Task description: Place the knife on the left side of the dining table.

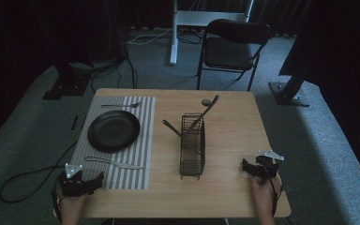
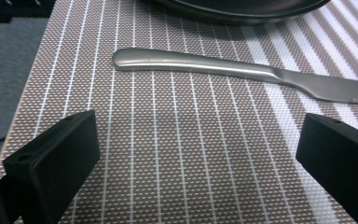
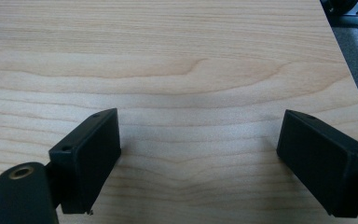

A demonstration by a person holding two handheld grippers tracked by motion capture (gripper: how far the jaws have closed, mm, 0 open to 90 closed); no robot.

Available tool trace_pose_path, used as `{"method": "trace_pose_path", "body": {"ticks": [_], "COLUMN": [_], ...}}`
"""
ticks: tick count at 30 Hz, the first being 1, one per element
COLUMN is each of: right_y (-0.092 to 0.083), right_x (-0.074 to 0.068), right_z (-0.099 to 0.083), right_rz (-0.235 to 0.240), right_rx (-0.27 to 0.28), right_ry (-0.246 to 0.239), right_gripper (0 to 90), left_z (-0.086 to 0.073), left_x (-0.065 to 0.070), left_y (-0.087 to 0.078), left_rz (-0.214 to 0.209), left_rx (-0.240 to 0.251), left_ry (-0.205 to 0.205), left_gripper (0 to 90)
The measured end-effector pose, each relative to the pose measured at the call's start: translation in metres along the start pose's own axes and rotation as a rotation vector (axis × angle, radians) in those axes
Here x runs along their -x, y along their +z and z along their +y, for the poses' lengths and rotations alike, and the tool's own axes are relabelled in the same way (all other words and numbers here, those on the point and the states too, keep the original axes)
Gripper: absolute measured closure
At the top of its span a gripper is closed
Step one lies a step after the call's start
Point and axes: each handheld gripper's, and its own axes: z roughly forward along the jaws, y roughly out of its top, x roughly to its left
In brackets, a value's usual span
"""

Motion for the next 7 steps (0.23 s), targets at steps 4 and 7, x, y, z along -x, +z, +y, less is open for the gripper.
{"method": "trace_pose_path", "body": {"ticks": [4, 7], "right_y": [0.0000, 0.0000], "right_x": [0.0000, 0.0000], "right_z": [0.0000, 0.0000], "right_rz": [0.000, 0.000], "right_rx": [0.000, 0.000], "right_ry": [0.000, 0.000], "right_gripper": [12.4, 12.4], "left_z": [0.0001, -0.0002], "left_x": [0.0000, -0.0013], "left_y": [0.0004, 0.0014], "left_rz": [0.010, 0.021], "left_rx": [-0.003, -0.005], "left_ry": [0.005, -0.002], "left_gripper": [0.0, 0.0]}}
